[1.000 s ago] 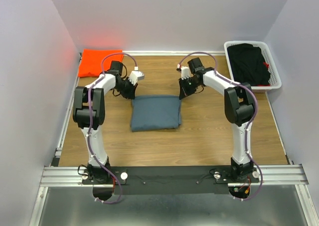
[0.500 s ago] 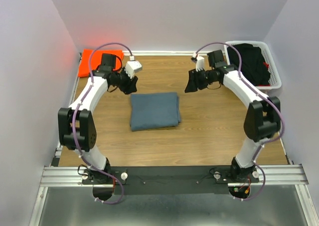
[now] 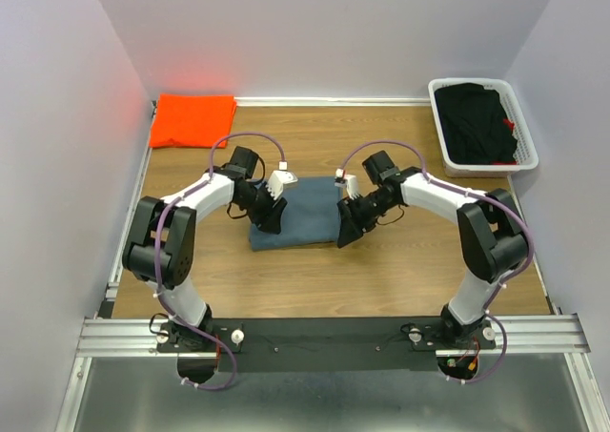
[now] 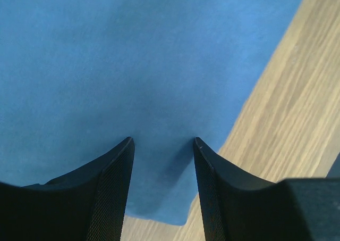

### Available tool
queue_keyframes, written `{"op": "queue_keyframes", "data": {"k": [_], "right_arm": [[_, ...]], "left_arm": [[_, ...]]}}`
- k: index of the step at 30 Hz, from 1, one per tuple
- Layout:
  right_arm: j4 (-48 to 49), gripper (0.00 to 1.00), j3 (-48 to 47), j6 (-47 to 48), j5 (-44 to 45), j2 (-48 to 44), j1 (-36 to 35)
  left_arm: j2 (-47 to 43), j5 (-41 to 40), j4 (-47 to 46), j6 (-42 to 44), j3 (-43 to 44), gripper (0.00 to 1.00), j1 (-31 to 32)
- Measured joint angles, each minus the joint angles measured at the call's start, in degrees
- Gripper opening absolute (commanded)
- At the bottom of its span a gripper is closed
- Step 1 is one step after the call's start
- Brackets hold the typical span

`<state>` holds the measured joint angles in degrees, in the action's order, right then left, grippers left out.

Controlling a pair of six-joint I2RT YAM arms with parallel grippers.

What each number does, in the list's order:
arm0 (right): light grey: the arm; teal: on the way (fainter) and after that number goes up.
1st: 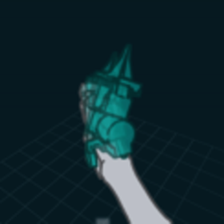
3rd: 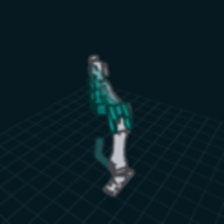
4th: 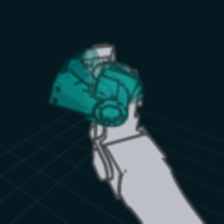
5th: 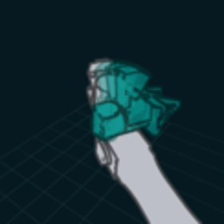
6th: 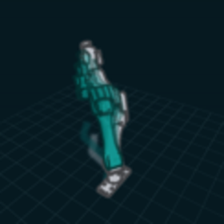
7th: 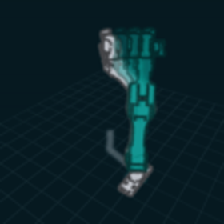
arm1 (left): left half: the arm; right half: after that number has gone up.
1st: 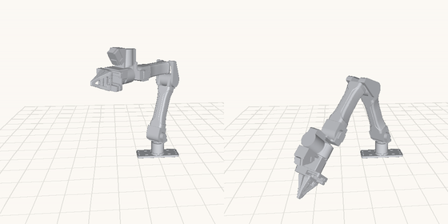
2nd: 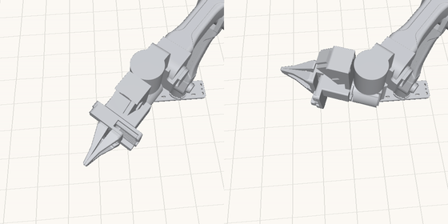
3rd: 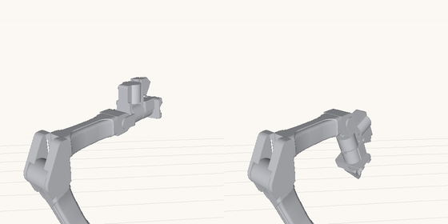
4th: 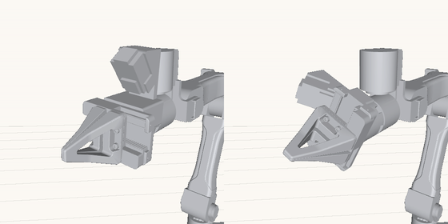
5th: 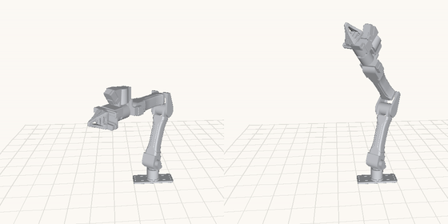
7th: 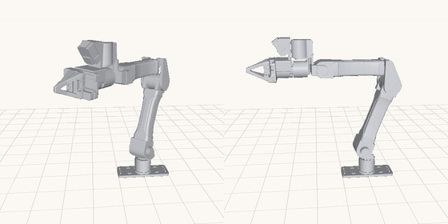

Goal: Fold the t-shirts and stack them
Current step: Smooth out wrinkles on the folded tshirt

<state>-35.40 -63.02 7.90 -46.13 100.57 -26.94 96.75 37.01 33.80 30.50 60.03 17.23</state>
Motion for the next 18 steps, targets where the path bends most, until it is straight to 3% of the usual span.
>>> {"op": "queue_keyframes", "data": {"k": [9, 11, 12, 13, 14, 18], "right_arm": [[6.3, 0.59, 0.1, 0.6, 4.2, 2.8, -3.0], [7.8, 0.49, 0.1, 0.8, 5.6, 3.8, -3.9], [8.3, 0.38, 0.2, 0.9, 6.2, 4.1, -4.2], [8.9, 0.12, 0.3, 1.2, 6.7, 4.4, -4.3], [9.0, 0.01, 0.4, 1.1, 7.0, 4.5, -4.5], [9.8, 0.01, 0.7, 2.5, 8.3, 4.0, -4.7]], "left_arm": [[3.0, -0.6, 0.0, -1.2, 0.6, 0.56, 0.0], [3.3, -0.6, 0.1, -1.3, 1.0, 0.56, 0.0], [3.5, -0.7, 0.1, -1.3, 1.2, 0.56, 0.0], [3.7, -0.8, 0.1, -1.3, 1.4, 0.54, 0.0], [3.8, -1.0, 0.0, -1.4, 1.5, 0.52, 0.0], [4.5, -2.4, -0.1, -1.7, 2.0, 0.33, 0.0]]}}
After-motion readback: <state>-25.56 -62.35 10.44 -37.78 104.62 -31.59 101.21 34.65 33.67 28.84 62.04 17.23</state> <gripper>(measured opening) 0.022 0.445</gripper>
